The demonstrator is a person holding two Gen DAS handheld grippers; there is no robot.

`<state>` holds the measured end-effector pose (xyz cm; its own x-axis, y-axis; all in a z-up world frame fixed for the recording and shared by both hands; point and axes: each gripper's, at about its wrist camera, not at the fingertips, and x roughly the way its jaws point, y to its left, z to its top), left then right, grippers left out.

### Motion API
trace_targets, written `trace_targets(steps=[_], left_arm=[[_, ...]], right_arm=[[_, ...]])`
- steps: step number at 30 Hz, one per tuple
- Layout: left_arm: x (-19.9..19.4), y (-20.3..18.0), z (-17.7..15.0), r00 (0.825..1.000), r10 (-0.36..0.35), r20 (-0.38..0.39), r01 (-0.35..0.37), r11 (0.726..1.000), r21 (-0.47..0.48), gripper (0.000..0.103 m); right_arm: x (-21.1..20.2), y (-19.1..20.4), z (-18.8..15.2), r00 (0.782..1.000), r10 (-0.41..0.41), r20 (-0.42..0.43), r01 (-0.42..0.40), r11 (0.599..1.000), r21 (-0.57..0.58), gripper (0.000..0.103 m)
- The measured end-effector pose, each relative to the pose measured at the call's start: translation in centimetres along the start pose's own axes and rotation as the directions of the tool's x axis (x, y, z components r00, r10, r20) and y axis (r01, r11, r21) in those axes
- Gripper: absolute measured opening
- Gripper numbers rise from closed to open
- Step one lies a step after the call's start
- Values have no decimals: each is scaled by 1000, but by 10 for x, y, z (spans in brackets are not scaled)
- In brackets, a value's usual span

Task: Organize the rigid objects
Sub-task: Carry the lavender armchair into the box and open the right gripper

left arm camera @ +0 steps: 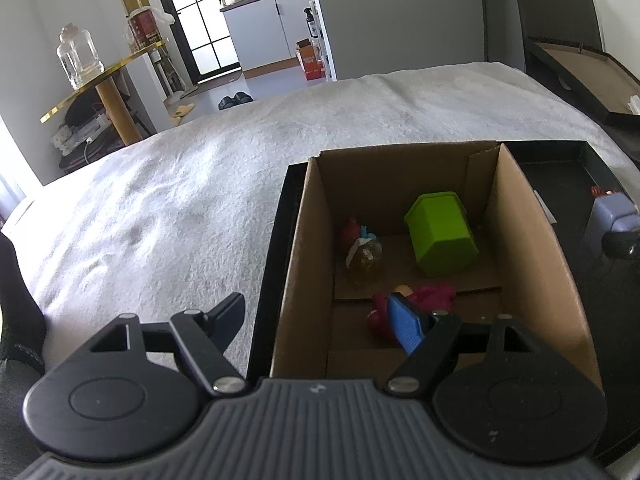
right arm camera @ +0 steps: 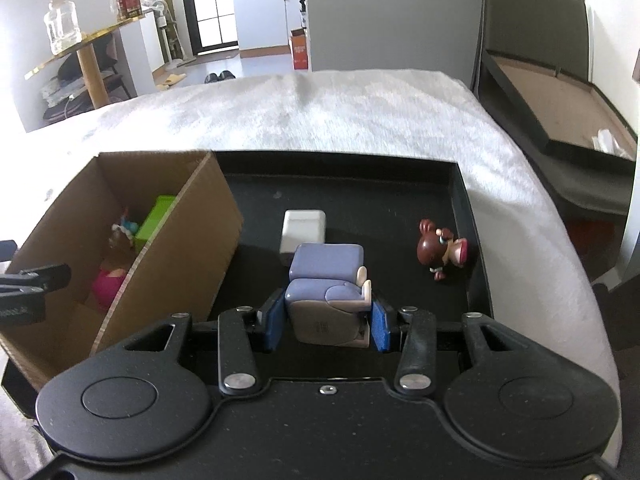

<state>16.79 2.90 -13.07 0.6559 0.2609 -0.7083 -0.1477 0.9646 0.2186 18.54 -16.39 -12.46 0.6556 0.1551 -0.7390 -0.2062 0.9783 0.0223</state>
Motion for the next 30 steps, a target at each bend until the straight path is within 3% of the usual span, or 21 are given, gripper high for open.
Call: trace_targets(steps=[30], left_arm=[[0, 19, -5, 998, -63, 4, 64, 997, -53, 75]], right_arm=[[-40, 50, 33, 992, 44, 115, -33, 995, -97, 42]])
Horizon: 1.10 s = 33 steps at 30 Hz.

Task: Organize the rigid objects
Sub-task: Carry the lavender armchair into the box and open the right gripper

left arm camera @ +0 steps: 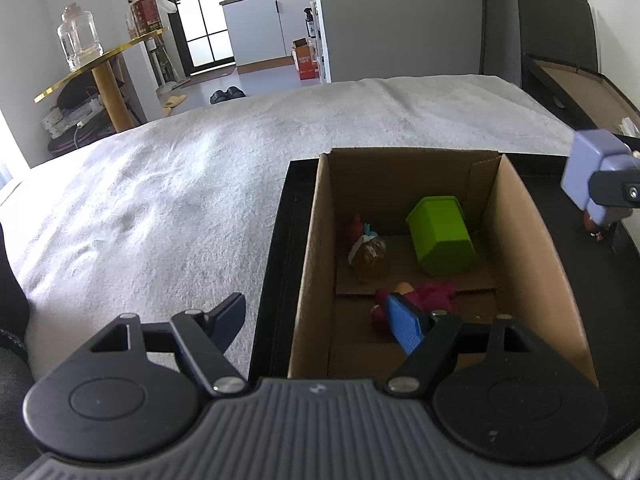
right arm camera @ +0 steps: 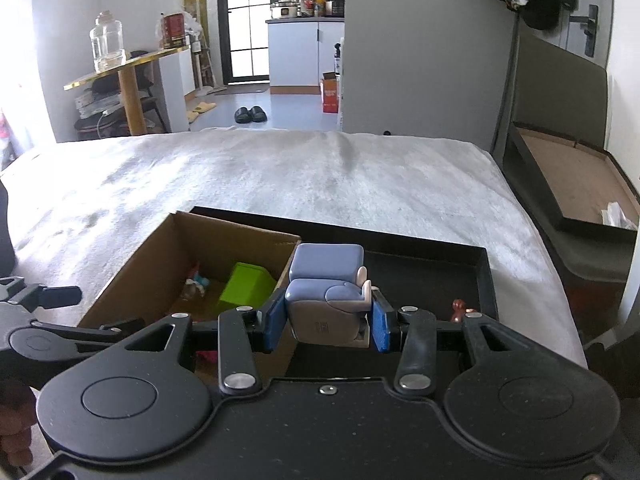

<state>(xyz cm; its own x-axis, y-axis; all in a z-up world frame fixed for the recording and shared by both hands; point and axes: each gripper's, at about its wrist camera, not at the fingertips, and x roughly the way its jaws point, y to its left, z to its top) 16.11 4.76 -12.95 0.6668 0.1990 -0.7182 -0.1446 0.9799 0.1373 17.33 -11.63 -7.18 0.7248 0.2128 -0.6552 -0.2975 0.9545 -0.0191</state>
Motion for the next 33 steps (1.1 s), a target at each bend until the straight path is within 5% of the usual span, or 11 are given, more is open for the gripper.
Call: trace_targets(steps=[10, 22, 33], left_arm=[[3, 5, -3, 1000, -28, -3, 28, 999, -34, 57], [5, 17, -4, 998, -60, -12, 59, 995, -85, 13], [4, 14, -4, 998, -61, 3, 61, 995, -81, 10]], right_arm=[[5, 33, 4, 997, 71, -5, -71, 994, -77, 42], [19, 61, 1, 993, 108, -56, -116, 980, -162, 42], [33, 72, -10, 994, 60, -93, -80, 970, -228, 43]])
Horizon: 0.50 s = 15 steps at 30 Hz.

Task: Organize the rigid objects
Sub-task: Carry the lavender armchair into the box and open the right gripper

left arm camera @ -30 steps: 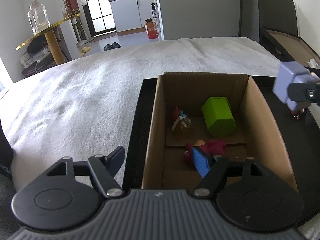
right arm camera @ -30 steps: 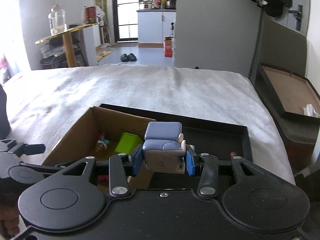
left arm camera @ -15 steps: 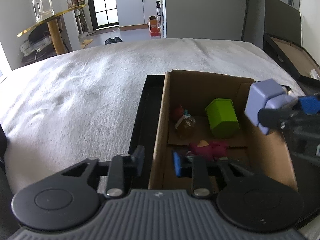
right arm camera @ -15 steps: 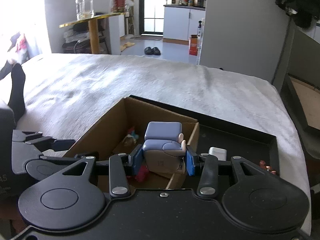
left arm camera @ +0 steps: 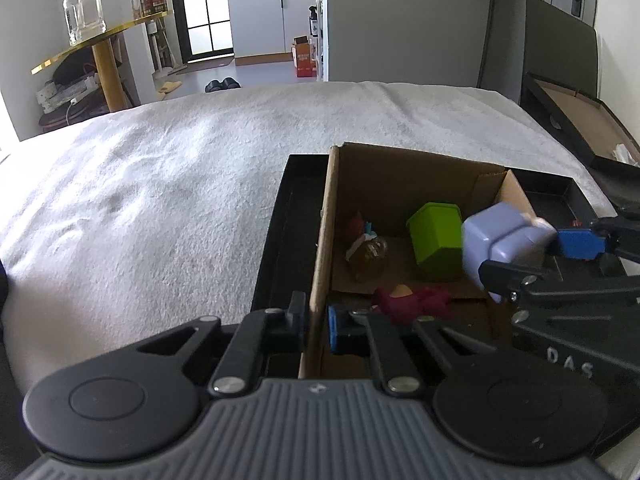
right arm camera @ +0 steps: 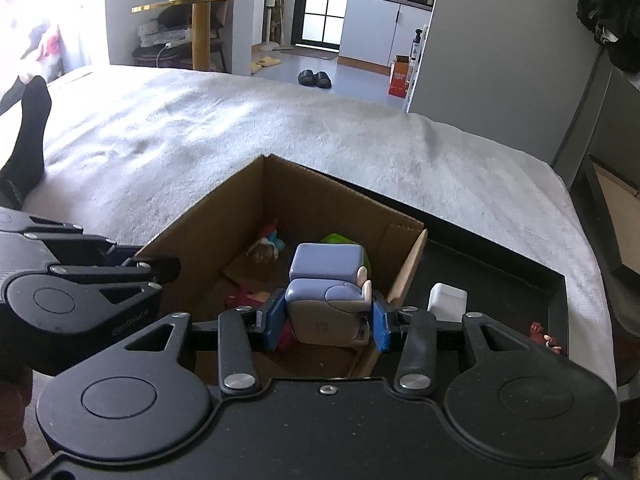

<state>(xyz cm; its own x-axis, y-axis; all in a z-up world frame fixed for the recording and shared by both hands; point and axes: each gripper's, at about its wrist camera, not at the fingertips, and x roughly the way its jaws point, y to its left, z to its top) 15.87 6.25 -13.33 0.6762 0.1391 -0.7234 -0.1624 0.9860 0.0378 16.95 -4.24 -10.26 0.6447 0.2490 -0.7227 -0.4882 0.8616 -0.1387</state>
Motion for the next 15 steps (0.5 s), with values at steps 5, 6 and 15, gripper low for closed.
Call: trace_targets(steps=[5, 6, 15], left_arm=[[2, -3, -1, 1000, 11, -8, -11, 1000, 5, 10], [2, -2, -2, 1000, 9, -6, -9, 1000, 5, 10], [0, -3, 1, 1000, 19, -12, -19, 1000, 19, 12]], right_arm=[[0, 4, -2, 998, -69, 13, 69, 997, -46, 44], [0, 3, -3, 996, -85, 11, 86, 995, -45, 44], [-19, -23, -11, 995, -89, 35, 87, 995, 48, 44]])
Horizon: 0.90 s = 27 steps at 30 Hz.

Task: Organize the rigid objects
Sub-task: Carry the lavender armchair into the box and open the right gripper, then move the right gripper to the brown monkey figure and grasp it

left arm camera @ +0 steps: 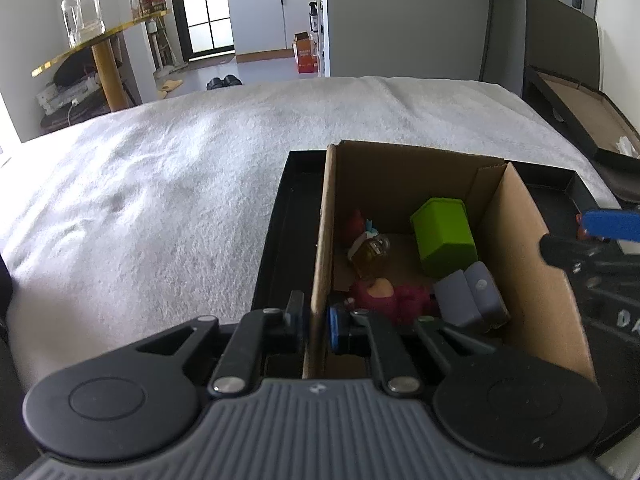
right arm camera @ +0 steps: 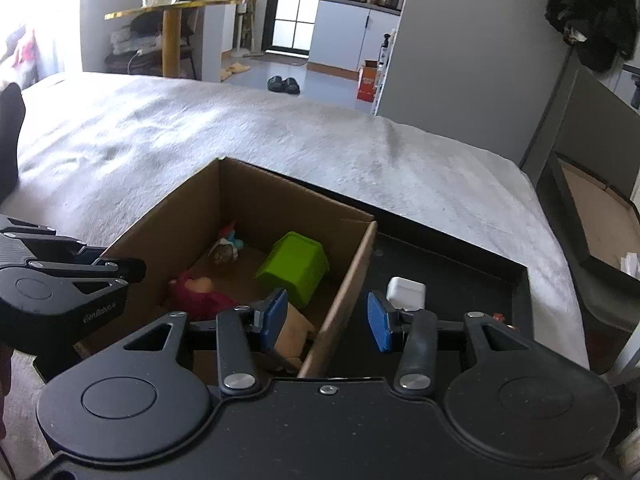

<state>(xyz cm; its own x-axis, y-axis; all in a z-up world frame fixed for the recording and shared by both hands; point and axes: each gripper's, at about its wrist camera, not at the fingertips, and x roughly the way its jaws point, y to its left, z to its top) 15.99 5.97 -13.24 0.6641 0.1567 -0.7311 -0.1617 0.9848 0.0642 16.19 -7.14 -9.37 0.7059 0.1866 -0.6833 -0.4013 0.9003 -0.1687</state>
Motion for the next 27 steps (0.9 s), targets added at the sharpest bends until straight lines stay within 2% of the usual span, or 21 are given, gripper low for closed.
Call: trace_targets(steps=[10, 19, 22, 24, 27], left_arm=[[-10, -4, 4, 1000, 11, 20, -12, 1000, 29, 14], [-10, -11, 4, 1000, 19, 16, -20, 998, 55, 19], [-9, -13, 5, 999, 31, 15, -31, 998, 56, 34], [-9, -13, 5, 999, 42, 26, -44, 998, 50, 50], [-7, -14, 6, 998, 56, 31, -57, 997, 54, 60]], right_arm=[[-7, -28, -6, 1000, 4, 21, -6, 996, 93, 44], [3, -58, -19, 999, -33, 0, 33, 987, 155, 44], [8, -71, -24, 999, -52, -9, 53, 984, 170, 46], [14, -78, -27, 998, -64, -18, 66, 982, 176, 46], [21, -90, -31, 996, -80, -30, 84, 979, 187, 46]])
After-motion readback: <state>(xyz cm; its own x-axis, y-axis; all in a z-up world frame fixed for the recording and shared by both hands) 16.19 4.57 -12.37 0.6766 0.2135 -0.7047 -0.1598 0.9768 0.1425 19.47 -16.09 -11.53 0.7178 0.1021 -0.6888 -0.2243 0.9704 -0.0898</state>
